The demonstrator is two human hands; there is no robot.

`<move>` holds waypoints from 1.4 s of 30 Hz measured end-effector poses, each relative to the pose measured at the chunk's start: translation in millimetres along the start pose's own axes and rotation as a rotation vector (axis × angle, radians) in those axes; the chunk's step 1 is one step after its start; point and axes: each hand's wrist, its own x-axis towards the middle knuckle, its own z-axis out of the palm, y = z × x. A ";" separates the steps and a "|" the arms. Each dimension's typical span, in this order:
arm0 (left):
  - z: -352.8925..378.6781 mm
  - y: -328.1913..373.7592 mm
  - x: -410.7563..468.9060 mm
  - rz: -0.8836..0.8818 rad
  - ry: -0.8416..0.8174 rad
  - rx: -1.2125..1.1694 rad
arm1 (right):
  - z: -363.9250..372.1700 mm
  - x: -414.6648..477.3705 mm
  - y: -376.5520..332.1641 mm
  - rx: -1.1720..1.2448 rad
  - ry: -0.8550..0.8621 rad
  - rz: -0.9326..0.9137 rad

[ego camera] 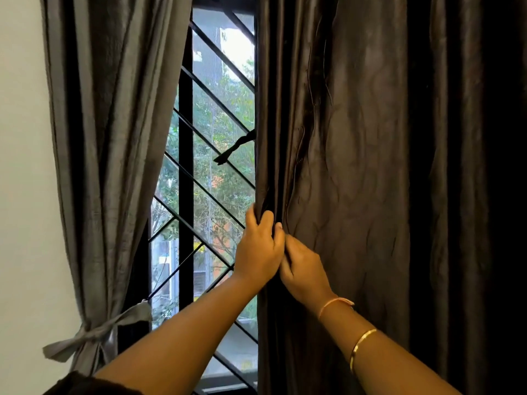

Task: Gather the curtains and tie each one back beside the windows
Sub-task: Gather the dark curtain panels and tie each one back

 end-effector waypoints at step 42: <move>30.0 11.6 -34.0 -0.271 -0.244 -0.616 | -21.9 -22.2 -11.2 0.331 0.018 0.453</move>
